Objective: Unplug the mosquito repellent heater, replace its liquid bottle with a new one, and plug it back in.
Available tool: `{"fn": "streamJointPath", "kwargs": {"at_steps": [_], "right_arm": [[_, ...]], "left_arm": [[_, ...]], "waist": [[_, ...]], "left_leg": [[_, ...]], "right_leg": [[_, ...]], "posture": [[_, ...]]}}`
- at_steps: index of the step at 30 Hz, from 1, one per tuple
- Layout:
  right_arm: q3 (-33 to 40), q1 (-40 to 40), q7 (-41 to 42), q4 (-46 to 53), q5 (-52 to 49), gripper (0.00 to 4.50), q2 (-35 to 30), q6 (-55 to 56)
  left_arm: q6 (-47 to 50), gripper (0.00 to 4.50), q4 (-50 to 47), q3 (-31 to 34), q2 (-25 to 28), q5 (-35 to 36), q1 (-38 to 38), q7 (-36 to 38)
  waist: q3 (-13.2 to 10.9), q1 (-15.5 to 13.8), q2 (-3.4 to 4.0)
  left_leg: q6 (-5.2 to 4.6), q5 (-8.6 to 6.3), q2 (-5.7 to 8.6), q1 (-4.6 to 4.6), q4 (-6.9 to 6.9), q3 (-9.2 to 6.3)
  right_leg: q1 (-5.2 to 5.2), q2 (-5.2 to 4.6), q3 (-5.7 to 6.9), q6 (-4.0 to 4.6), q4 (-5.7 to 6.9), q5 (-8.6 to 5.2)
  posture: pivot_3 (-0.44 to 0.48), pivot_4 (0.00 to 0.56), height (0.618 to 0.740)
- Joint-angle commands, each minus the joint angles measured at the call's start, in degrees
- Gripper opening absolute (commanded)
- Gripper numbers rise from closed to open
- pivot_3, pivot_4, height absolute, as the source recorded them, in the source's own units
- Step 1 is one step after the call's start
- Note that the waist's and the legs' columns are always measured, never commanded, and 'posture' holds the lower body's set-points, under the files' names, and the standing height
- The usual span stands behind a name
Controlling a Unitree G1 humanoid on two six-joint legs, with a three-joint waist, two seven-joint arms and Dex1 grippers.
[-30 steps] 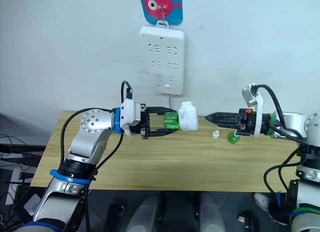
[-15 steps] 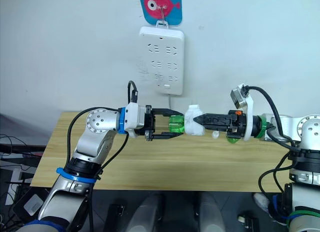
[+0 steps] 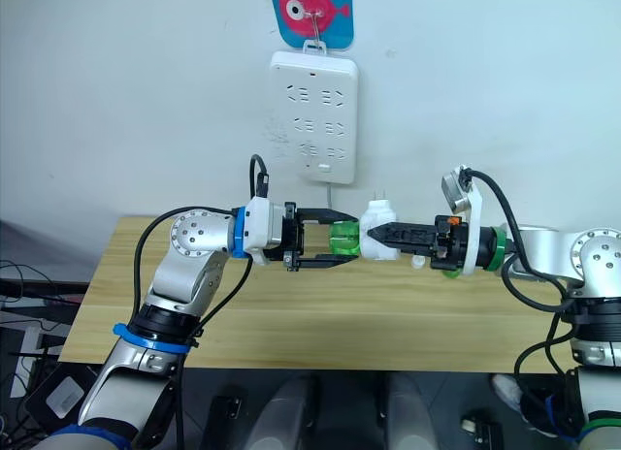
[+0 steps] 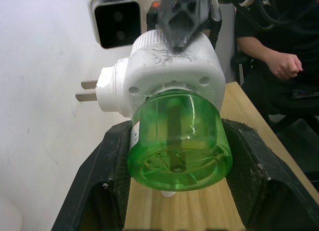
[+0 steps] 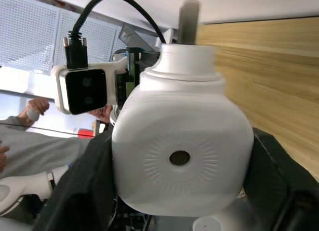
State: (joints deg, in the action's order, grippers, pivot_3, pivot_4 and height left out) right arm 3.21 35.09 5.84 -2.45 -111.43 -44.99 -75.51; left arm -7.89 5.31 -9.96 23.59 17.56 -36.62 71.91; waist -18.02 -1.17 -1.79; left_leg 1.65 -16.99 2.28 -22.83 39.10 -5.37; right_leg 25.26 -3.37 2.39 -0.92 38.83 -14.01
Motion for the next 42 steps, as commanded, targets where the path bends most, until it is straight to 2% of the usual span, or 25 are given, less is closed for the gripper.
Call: {"fn": "streamJointPath", "kwargs": {"at_steps": [1, 3, 5, 7, 10, 11, 15, 25, 33, 36, 42], "right_arm": [[0.3, -0.3, 0.6, 2.6, -1.6, 2.99, -1.0, 0.9], [-0.2, -0.7, -1.3, 3.5, -1.6, 2.99, -1.1, 2.2], [-0.4, -1.1, -3.1, 4.3, -1.3, 2.99, -1.0, 3.7], [-0.3, -1.8, -5.0, 5.1, 1.2, 2.99, -0.7, 5.2], [-0.4, -2.6, -6.5, 7.1, 7.4, 2.99, -0.3, 6.8], [-0.5, -2.7, -8.3, 7.8, 9.4, 2.99, 0.2, 7.8], [-1.3, -2.1, -13.4, 10.6, 14.3, 2.99, 2.4, 9.3], [-2.1, -3.3, -19.0, 17.0, 12.9, 2.99, 4.3, 9.6], [-2.5, -3.0, -19.1, 17.2, 13.6, 2.99, 4.5, 9.2], [-2.7, -2.8, -19.2, 17.0, 13.7, 2.99, 4.6, 9.3], [-3.0, -2.0, -20.1, 17.0, 12.7, 2.99, 5.1, 9.7]], "left_arm": [[-0.5, 2.26, -1.9, -0.3, 0.0, 0.1, 0.2, -0.3], [1.4, 2.26, -1.9, -0.4, 0.5, -0.6, 0.4, -1.3], [4.2, 2.99, -2.3, -0.2, 1.2, -0.8, 0.4, -2.3], [6.5, 3.48, -2.9, 0.1, 2.9, -1.5, 0.6, -2.8], [6.2, 4.4, -2.7, -1.3, 5.5, -6.1, 0.7, -4.3], [6.5, 4.49, -2.8, -1.9, 5.8, -7.8, 0.6, -5.5], [10.5, 4.5, -5.9, -5.2, 6.1, -13.3, -0.1, -8.9], [12.1, 4.5, -8.8, -12.4, 4.2, -27.5, -0.4, -17.7], [11.8, 4.5, -8.4, -12.4, 1.6, -28.5, -1.9, -19.4], [13.4, 3.91, -8.7, -12.4, 1.7, -28.2, -1.6, -18.5], [14.2, 2.25, -8.8, -12.4, 1.6, -28.0, -1.2, -17.9]], "waist": [[0.0, 0.0, 0.0], [0.0, 0.0, 0.0], [0.0, 0.0, 0.0], [0.0, 0.0, 0.0], [0.0, 0.0, 0.01], [0.0, 0.0, 0.01], [0.1, -0.1, -0.01], [0.1, 0.0, 0.02], [0.1, 0.0, 0.02], [0.1, 0.1, 0.02], [0.1, 0.1, 0.02]], "left_leg": [[0.0, 0.0, 0.0, 0.0, 0.0, 0.0], [0.0, 0.0, 0.0, 0.0, 0.0, 0.0], [0.0, 0.0, 0.0, 0.0, 0.0, -0.01], [0.0, 0.0, 0.0, 0.01, 0.0, -0.02], [0.0, 0.0, 0.0, 0.01, -0.01, -0.02], [0.0, 0.0, 0.0, 0.01, 0.0, -0.02], [0.01, 0.0, 0.01, 0.0, 0.0, -0.05], [0.02, 0.01, 0.0, 0.0, -0.01, -0.04], [0.01, 0.01, 0.0, -0.01, 0.0, -0.03], [0.01, 0.01, -0.01, 0.01, 0.0, -0.01], [0.01, 0.01, 0.0, 0.0, 0.0, -0.04]], "right_leg": [[0.0, 0.0, 0.0, 0.0, 0.0, 0.0], [0.0, 0.0, 0.0, 0.0, 0.0, 0.0], [0.0, 0.0, 0.0, 0.0, 0.01, 0.0], [0.0, 0.0, 0.0, 0.0, 0.01, 0.0], [0.01, 0.01, 0.0, 0.0, 0.02, 0.0], [0.01, 0.01, -0.01, 0.0, 0.02, 0.0], [0.01, 0.01, -0.01, 0.0, 0.0, 0.0], [0.02, 0.01, -0.04, 0.0, 0.02, 0.0], [0.02, 0.01, -0.02, 0.0, 0.02, 0.0], [0.02, 0.01, -0.04, 0.0, 0.04, 0.0], [0.02, 0.01, -0.03, 0.0, 0.04, 0.0]], "posture": [[0.07, 0.284, 0.74], [0.071, 0.28, 0.74], [0.072, 0.279, 0.74], [0.073, 0.274, 0.74], [0.074, 0.27, 0.74], [0.072, 0.267, 0.74], [0.068, 0.262, 0.74], [0.061, 0.264, 0.74], [0.063, 0.267, 0.74], [0.063, 0.267, 0.74], [0.059, 0.279, 0.74]]}}
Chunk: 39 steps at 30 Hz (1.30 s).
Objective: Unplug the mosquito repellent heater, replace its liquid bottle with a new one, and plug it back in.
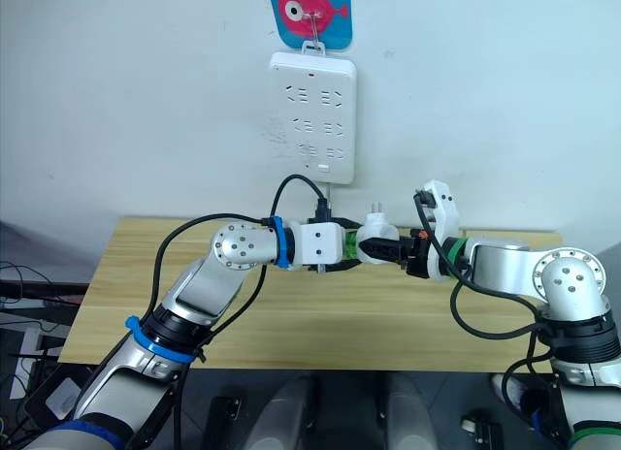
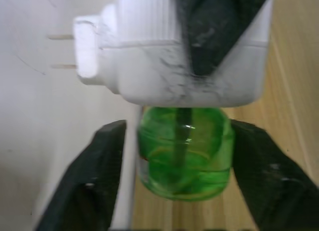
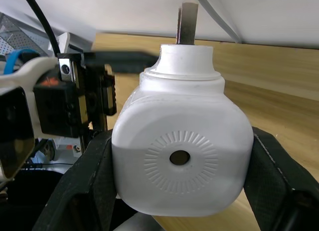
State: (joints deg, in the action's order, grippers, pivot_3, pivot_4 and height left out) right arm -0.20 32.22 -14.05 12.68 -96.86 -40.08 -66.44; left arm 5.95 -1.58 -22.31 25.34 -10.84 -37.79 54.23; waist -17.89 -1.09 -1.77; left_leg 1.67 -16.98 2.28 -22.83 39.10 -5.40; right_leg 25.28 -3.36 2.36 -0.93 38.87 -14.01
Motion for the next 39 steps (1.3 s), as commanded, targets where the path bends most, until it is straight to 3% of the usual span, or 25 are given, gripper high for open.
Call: {"fn": "streamJointPath", "kwargs": {"at_steps": [1, 8, 12, 13, 18, 23, 26, 31, 39], "right_arm": [[0.4, 1.0, -0.3, 1.9, -2.0, 2.99, 0.2, 0.7], [0.1, 1.7, 0.0, 2.0, -2.0, 2.99, 1.3, 1.1], [0.4, 2.3, 3.7, 3.5, 2.5, 4.38, 1.9, 1.9], [0.6, 2.1, 5.5, 4.5, 5.1, 4.48, 1.5, 2.3], [4.3, -2.1, 11.1, 10.5, 16.9, 4.5, 3.0, 10.2], [6.7, -9.0, 13.5, 19.8, 26.0, 4.5, 5.4, 17.8], [5.7, -12.8, 14.1, 23.8, 29.2, 4.5, 6.7, 19.6], [1.0, -16.0, 16.2, 26.8, 35.5, 4.5, 8.8, 20.8], [-2.0, -12.4, 15.7, 24.0, 42.8, 4.5, 15.4, 21.9]], "left_arm": [[0.3, 2.26, -1.7, -0.1, -0.1, 0.3, 0.0, -0.2], [0.1, 2.26, -0.8, 0.2, -0.2, 0.6, -0.2, -0.1], [0.4, 2.26, 0.1, 1.0, -1.0, 1.7, 0.0, -0.8], [0.8, 2.26, 0.5, 1.4, -1.4, 2.1, 0.3, -1.1], [4.8, 2.26, 1.1, 5.3, -4.6, 7.5, 3.8, -3.7], [12.1, 2.26, -1.6, 15.5, -13.7, 18.9, 7.5, -11.7], [12.5, 2.26, -2.6, 18.8, -16.9, 21.8, 8.9, -15.3], [11.6, 2.26, -5.0, 17.2, -17.4, 23.1, 11.6, -15.8], [11.2, 2.26, -8.9, 14.8, -17.1, 25.0, 13.7, -15.1]], "waist": [[0.0, 0.0, 0.0], [0.0, 0.0, 0.0], [0.0, 0.0, 0.0], [0.0, 0.0, 0.0], [0.0, 0.0, 0.0], [0.0, 0.2, 0.01], [0.0, 0.4, 0.01], [0.1, 1.5, 0.05], [0.2, 1.6, 0.06]], "left_leg": [[0.0, 0.0, 0.0, 0.0, 0.0, 0.0], [0.0, 0.0, 0.0, 0.0, 0.0, 0.0], [0.0, 0.0, 0.0, 0.01, 0.0, 0.0], [0.0, 0.0, 0.0, 0.01, 0.0, 0.0], [-0.01, 0.0, 0.02, -0.01, 0.01, -0.05], [0.0, 0.0, 0.01, -0.04, 0.13, -0.09], [0.0, 0.0, 0.01, -0.05, 0.24, -0.1], [-0.01, 0.0, -0.04, -0.04, 0.55, -0.01], [-0.01, -0.01, -0.04, -0.04, 0.68, 0.0]], "right_leg": [[0.0, 0.0, 0.0, 0.0, 0.0, 0.0], [0.0, 0.0, 0.0, 0.0, 0.0, 0.0], [0.0, 0.0, 0.0, 0.0, 0.0, 0.0], [0.0, 0.0, 0.0, 0.0, 0.02, 0.0], [0.01, 0.02, 0.01, 0.0, -0.01, 0.0], [0.0, 0.02, 0.03, 0.0, 0.05, 0.0], [-0.01, 0.02, 0.03, 0.0, 0.08, 0.0], [-0.07, 0.11, -0.07, 0.0, 0.14, 0.0], [-0.09, 0.19, -0.18, 0.0, 0.16, 0.0]], "posture": [[0.059, 0.28, 0.74], [0.057, 0.285, 0.74], [0.053, 0.286, 0.74], [0.053, 0.286, 0.74], [0.04, 0.281, 0.74], [0.01, 0.276, 0.74], [-0.002, 0.275, 0.74], [-0.007, 0.275, 0.74], [0.003, 0.275, 0.74]]}}
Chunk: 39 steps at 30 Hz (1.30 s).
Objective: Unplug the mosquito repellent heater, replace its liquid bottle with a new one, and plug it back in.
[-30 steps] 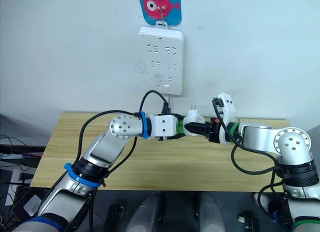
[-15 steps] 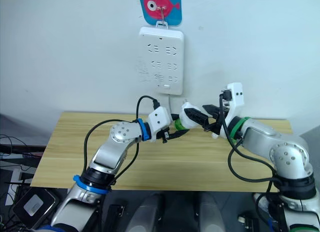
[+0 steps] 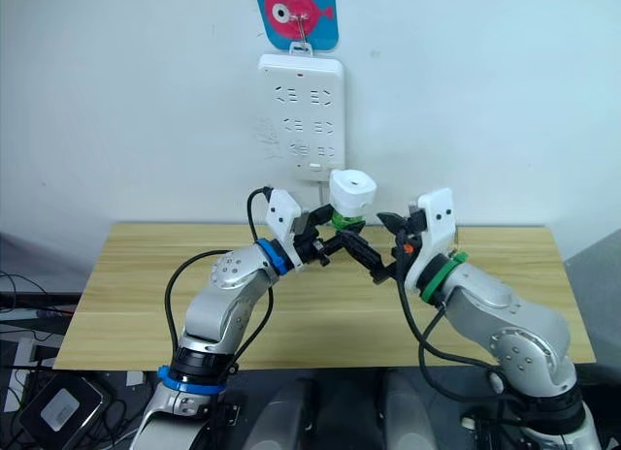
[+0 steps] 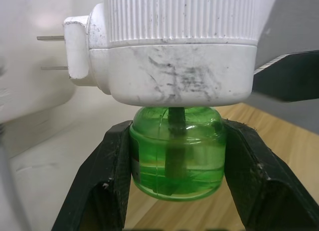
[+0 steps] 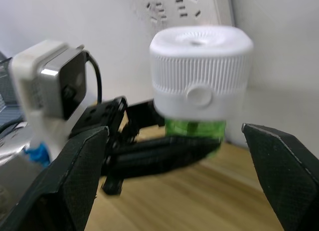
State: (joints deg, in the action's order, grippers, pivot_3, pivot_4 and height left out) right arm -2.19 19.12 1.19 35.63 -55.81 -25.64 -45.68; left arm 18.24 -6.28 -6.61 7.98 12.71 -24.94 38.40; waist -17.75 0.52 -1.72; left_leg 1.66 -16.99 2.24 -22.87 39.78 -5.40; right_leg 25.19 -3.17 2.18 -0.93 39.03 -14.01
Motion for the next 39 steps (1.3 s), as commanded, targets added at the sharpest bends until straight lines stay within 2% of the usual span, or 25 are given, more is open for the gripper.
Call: {"fn": "streamJointPath", "kwargs": {"at_steps": [1, 14, 17, 19, 20, 29, 31, 36, 39], "right_arm": [[-0.1, 0.8, 0.7, 1.0, 2.4, 4.5, 1.2, 1.1], [0.2, 3.0, 3.6, -0.8, 5.6, 4.5, 4.6, 0.5], [0.9, 3.0, 3.3, -0.9, 5.4, 3.92, 5.6, 0.5], [1.7, 3.2, 2.9, -1.0, 4.9, 3.21, 6.4, 0.6], [2.0, 3.4, 2.8, -1.1, 4.8, 3.05, 6.8, 0.5], [1.5, 3.3, 3.4, -1.0, 6.2, 3.05, 7.7, 0.6], [1.2, 3.0, 3.6, -0.9, 7.4, 3.05, 7.2, 0.9], [1.4, 1.8, 4.6, -0.4, 10.5, 3.05, 6.1, 1.8], [2.5, 0.3, 5.4, 0.0, 12.2, 3.05, 5.5, 3.1]], "left_arm": [[-1.0, 2.26, -4.5, -1.1, 0.4, 1.7, 1.2, 0.7], [0.7, 2.26, -7.1, -3.0, 0.7, 4.4, 2.2, 0.8], [0.8, 2.26, -7.6, -3.2, 0.5, 4.5, 2.7, 0.5], [1.1, 2.26, -7.8, -3.1, 0.4, 4.7, 3.0, 0.3], [1.1, 2.26, -7.9, -3.2, 0.3, 4.7, 3.1, 0.2], [1.4, 2.26, -7.9, -3.2, 0.6, 4.9, 3.2, -0.3], [2.3, 3.01, -8.3, -2.2, 1.8, 5.9, 3.3, 0.6], [1.8, 4.49, -9.9, 1.0, 6.7, 6.9, 4.7, 2.0], [1.0, 4.49, -11.0, 4.5, 10.5, 8.1, 5.7, 3.2]], "waist": [[0.0, 0.0, 0.01], [0.1, 0.0, 0.04], [0.1, 0.0, 0.04], [0.1, 0.0, 0.04], [0.1, 0.0, 0.05], [0.1, 0.0, 0.06], [0.2, 0.0, 0.06], [0.4, 0.0, 0.08], [0.7, -0.1, 0.14]], "left_leg": [[0.0, 0.0, 0.01, 0.0, -0.02, -0.05], [-0.01, -0.01, 0.01, 0.0, -0.04, -0.07], [-0.01, -0.01, 0.02, -0.01, -0.04, -0.08], [-0.01, -0.01, 0.01, -0.01, -0.05, -0.07], [-0.01, -0.01, 0.01, 0.0, -0.05, -0.07], [-0.01, -0.01, 0.02, 0.0, -0.05, -0.07], [-0.01, -0.01, 0.02, 0.0, -0.05, -0.07], [-0.01, -0.01, 0.01, 0.0, -0.07, -0.06], [-0.01, -0.01, 0.0, 0.01, -0.09, -0.06]], "right_leg": [[-0.01, 0.0, 0.01, 0.0, 0.0, 0.0], [0.0, 0.0, 0.01, 0.0, 0.0, 0.0], [0.0, 0.0, 0.01, 0.0, 0.0, 0.0], [0.0, -0.01, 0.01, 0.0, 0.0, 0.0], [0.0, -0.01, 0.01, 0.0, 0.0, 0.0], [0.0, 0.0, 0.01, 0.0, 0.0, 0.0], [0.01, 0.0, 0.01, 0.0, 0.01, 0.0], [0.03, 0.0, 0.0, 0.0, 0.01, 0.0], [0.04, 0.0, 0.01, 0.0, 0.0, 0.0]], "posture": [[0.003, 0.275, 0.74], [0.011, 0.271, 0.74], [0.013, 0.269, 0.74], [0.013, 0.269, 0.74], [0.013, 0.269, 0.74], [0.021, 0.257, 0.74], [0.021, 0.251, 0.74], [0.017, 0.235, 0.74], [0.015, 0.23, 0.74]]}}
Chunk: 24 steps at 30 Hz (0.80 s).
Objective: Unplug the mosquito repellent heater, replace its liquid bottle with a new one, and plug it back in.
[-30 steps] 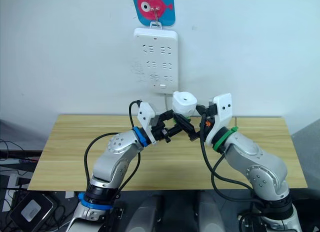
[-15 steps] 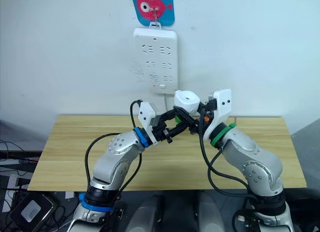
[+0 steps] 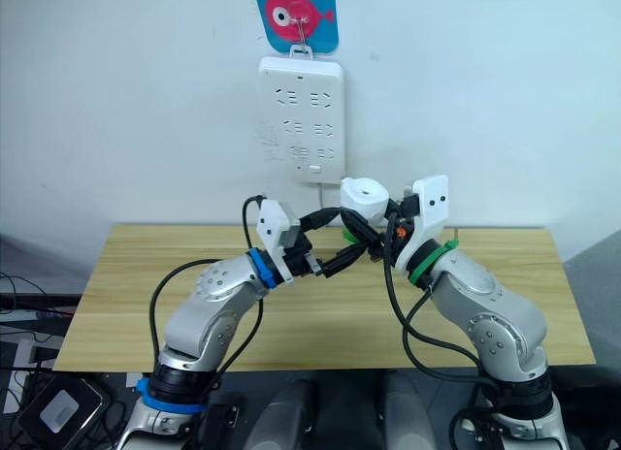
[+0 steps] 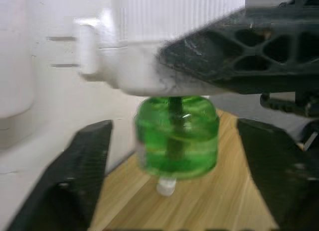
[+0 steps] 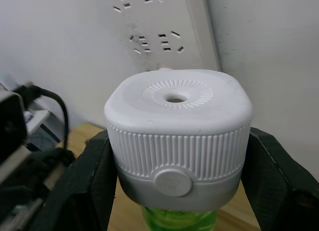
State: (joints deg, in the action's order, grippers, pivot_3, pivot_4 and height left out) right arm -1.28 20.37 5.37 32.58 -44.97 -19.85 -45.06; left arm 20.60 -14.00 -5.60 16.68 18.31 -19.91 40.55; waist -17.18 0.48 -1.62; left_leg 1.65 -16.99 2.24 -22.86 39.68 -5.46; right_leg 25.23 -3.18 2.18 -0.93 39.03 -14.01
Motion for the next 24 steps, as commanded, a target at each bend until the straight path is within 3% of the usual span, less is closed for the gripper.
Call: {"fn": "streamJointPath", "kwargs": {"at_steps": [1, 8, 24], "right_arm": [[1.8, -1.4, 1.7, 3.1, 1.8, 3.05, -0.4, 3.0], [2.2, -4.9, 4.4, 3.5, 4.5, 3.05, 0.1, 6.8], [2.6, -3.6, 4.0, 4.6, 4.9, 3.05, 1.4, 5.8]], "left_arm": [[-1.3, 4.49, -3.5, 4.8, 2.6, 3.2, 0.5, 1.0], [-3.5, 4.49, 0.2, 12.0, 7.8, 3.6, -6.6, -0.6], [-12.2, 4.49, 23.6, 7.9, 6.1, 1.1, -20.8, 5.3]], "waist": [[0.2, 0.0, 0.06], [0.8, -0.3, 0.05], [1.1, 0.0, 0.04]], "left_leg": [[0.0, 0.0, 0.0, -0.01, 0.0, -0.01], [0.0, 0.0, 0.04, -0.01, 0.02, -0.01], [0.0, 0.0, 0.07, 0.01, 0.02, 0.0]], "right_leg": [[0.0, 0.0, 0.0, 0.0, 0.0, 0.0], [-0.01, 0.0, 0.0, 0.0, -0.02, 0.0], [0.0, 0.01, 0.01, 0.0, 0.01, 0.0]], "posture": [[0.012, 0.225, 0.74], [0.019, 0.213, 0.74], [-0.005, 0.23, 0.74]]}}
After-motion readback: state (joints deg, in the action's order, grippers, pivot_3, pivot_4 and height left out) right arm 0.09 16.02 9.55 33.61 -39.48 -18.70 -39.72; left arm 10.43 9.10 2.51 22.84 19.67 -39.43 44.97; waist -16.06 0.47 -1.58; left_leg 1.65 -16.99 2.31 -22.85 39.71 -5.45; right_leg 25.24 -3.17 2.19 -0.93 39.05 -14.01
